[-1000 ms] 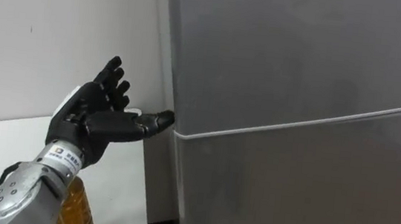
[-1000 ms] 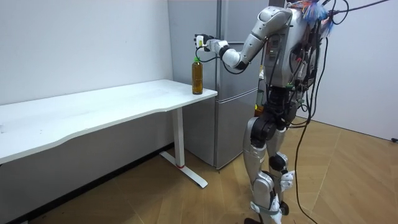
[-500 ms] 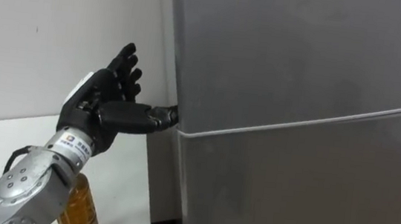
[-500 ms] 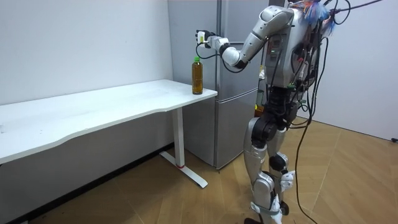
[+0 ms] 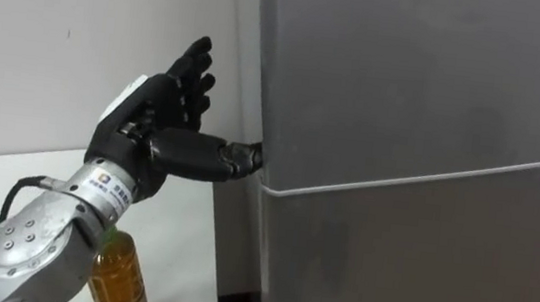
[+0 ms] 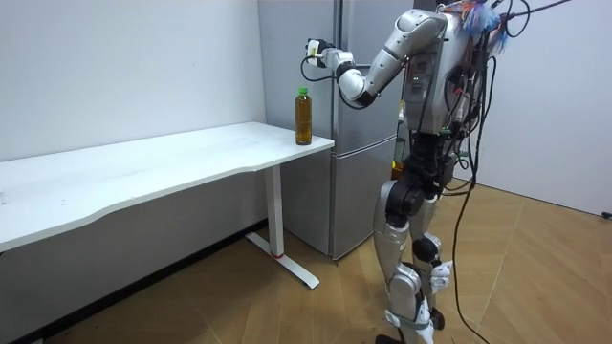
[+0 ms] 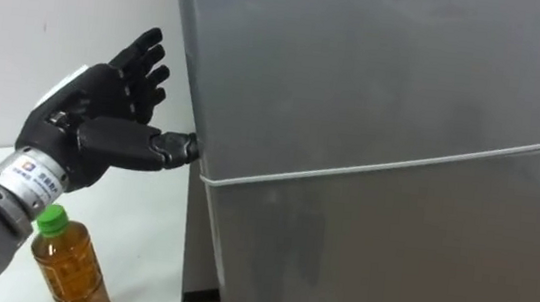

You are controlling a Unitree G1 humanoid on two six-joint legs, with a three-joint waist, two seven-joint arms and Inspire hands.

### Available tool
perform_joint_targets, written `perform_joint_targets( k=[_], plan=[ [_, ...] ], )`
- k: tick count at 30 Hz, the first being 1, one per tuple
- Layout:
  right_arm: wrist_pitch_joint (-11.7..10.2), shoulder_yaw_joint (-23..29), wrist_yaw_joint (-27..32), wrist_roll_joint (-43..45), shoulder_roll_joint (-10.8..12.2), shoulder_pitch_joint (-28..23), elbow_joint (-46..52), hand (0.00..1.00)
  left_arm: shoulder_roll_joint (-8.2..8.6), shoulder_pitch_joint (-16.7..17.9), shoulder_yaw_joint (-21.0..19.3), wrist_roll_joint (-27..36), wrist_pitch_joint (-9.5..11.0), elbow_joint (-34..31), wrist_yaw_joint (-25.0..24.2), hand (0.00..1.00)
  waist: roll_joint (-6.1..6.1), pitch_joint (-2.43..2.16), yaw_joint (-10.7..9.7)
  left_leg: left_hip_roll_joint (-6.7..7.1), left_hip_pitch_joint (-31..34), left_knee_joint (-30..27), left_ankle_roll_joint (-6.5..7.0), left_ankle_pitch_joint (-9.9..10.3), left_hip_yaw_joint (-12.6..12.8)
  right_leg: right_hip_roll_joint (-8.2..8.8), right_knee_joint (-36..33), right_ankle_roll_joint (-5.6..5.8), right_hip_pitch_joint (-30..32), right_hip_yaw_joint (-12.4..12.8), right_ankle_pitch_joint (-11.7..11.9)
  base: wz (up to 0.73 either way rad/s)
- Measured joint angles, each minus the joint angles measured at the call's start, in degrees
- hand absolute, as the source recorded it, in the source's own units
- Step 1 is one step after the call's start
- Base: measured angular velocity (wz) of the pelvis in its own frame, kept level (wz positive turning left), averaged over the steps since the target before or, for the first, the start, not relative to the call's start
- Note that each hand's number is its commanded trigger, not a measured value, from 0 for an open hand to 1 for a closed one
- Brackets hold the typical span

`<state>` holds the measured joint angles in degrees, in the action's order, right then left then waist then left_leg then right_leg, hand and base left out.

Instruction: Put the bottle in the upper fridge

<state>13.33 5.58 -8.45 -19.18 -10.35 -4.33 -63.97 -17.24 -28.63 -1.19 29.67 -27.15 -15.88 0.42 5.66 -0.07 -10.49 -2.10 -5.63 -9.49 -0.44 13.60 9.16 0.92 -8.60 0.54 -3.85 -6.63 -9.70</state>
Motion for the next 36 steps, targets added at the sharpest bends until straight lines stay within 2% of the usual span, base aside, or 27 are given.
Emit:
perform_joint_targets(
  k=[10,14,15,16,17,18,19,20,21,22,23,25,31,34,36],
  plan=[
    [0.01,-2.56,0.71,-0.95,-0.71,-0.27,1.13,0.00,-0.41,0.01,0.69,0.24,-0.09,-2.05,-1.01,0.00,0.12,-0.10,0.11,0.03,-0.24,0.07,0.00,0.00,-0.88,0.05,-0.26,0.00,-0.26,0.05,0.00,0.03],
    [-0.12,-3.18,0.68,-1.10,-0.96,-0.28,1.10,0.00,-0.44,0.04,1.63,0.09,-0.08,-3.42,-1.16,0.00,0.16,-0.07,0.47,-0.21,-0.79,0.25,0.03,-0.04,-2.03,-0.11,-1.95,0.00,0.17,-0.27,0.00,0.02],
    [-0.21,-3.17,0.64,-1.25,-1.01,-0.26,0.87,0.00,-0.44,0.06,2.08,0.01,-0.08,-3.53,-1.17,0.00,0.23,-0.04,0.59,-0.46,-1.21,0.36,0.11,-0.10,-3.07,-0.25,-3.28,0.03,0.93,-0.78,-0.03,-0.16],
    [-0.91,-3.04,0.59,-2.03,-1.22,0.10,0.04,0.00,-0.26,0.35,2.82,0.01,0.02,-3.63,-1.17,0.00,1.26,0.17,1.21,-2.12,-2.20,1.05,0.34,-0.28,-7.36,-1.56,-7.41,-0.51,3.92,-1.40,-1.72,-0.47],
    [-1.54,-3.28,0.47,-1.96,-0.96,0.87,-0.37,0.00,-1.19,0.79,2.36,0.03,0.28,-4.34,-1.41,0.00,1.54,0.13,2.01,-3.17,-2.23,1.17,0.31,-0.21,-10.11,-4.28,-1.18,-3.14,6.72,1.56,0.06,-0.56],
    [-1.64,-3.36,0.15,-1.97,-0.59,1.03,-0.36,0.00,-1.61,0.78,1.36,0.03,0.31,-4.45,-1.49,0.00,0.52,-0.17,2.01,-2.82,-1.98,0.97,0.21,-0.12,-9.95,-4.45,2.79,-3.72,7.69,1.35,5.05,-0.15],
    [-2.03,-3.78,-0.20,-3.26,-1.07,0.91,-0.15,0.00,-1.15,1.78,-0.13,-0.19,0.57,-4.36,-1.77,0.00,0.73,0.27,0.53,-3.12,-2.36,0.67,-0.51,0.31,-9.14,-3.96,1.75,-3.63,8.15,-0.11,9.58,0.51],
    [-2.36,-3.77,0.32,-5.45,-0.95,0.30,-0.31,0.00,-1.23,2.27,1.16,0.01,0.56,-4.39,-2.27,0.00,0.33,0.47,-0.21,-2.98,-1.95,0.53,-1.71,-0.35,-5.52,-3.19,1.72,-3.61,6.99,1.81,9.56,0.79],
    [-2.34,-3.81,0.29,-5.71,-1.05,0.32,-0.49,0.00,-1.17,2.15,2.01,0.19,0.57,-4.60,-2.69,0.00,0.08,0.64,-0.32,-3.08,-1.88,1.59,-1.82,-0.73,-4.16,-2.91,1.83,-3.43,6.65,3.17,9.47,0.74],
    [-2.36,-3.67,0.22,-5.46,-1.37,0.31,-1.16,0.00,-1.02,1.90,3.39,1.03,0.62,-5.74,-3.58,0.00,0.17,0.51,-0.89,-3.15,-1.90,3.01,-1.82,-1.50,-3.53,-2.97,1.75,-2.06,6.89,4.16,8.82,0.50],
    [-2.21,-3.46,-0.06,-4.71,-1.15,0.87,-1.40,0.00,-1.06,1.96,4.56,1.31,0.66,-7.49,-3.90,0.00,-0.22,0.52,-0.30,-2.47,-1.53,2.89,-1.71,-1.45,-2.72,-3.10,2.02,-1.55,6.95,3.77,8.46,0.33],
    [-1.89,-3.45,-0.50,-4.51,-1.19,0.84,-1.23,0.00,-0.97,1.97,5.78,1.31,0.63,-7.91,-3.90,0.00,-0.29,0.47,0.16,-1.93,-1.45,2.51,-1.66,-1.43,-2.59,-2.81,1.89,-1.49,6.86,3.10,8.44,-0.01],
    [-2.04,-3.77,-0.45,-4.93,-1.13,0.44,-0.70,0.00,-1.42,2.59,4.74,2.22,0.63,-7.86,-4.11,0.00,-0.30,0.45,0.13,-1.05,-0.80,1.74,-1.07,-1.10,-1.27,-2.06,1.89,-0.75,6.83,3.36,7.77,-0.04],
    [-2.31,-3.78,-0.54,-4.99,-1.13,0.36,-0.76,0.00,-1.26,2.65,4.76,2.20,0.66,-7.87,-6.38,0.00,-0.31,0.40,0.31,-1.05,-0.85,1.62,-1.02,-1.09,-1.08,-2.04,1.67,-0.50,6.84,3.26,7.41,0.06],
    [-2.69,-3.78,-0.79,-4.99,-1.14,0.04,-0.80,0.00,-1.14,2.64,4.77,2.21,1.01,-7.88,-8.18,0.00,-0.34,0.19,0.58,-1.05,-0.88,1.31,-1.02,-1.09,-1.02,-2.03,1.58,-0.47,6.84,3.29,7.39,-0.02]
  ],
)
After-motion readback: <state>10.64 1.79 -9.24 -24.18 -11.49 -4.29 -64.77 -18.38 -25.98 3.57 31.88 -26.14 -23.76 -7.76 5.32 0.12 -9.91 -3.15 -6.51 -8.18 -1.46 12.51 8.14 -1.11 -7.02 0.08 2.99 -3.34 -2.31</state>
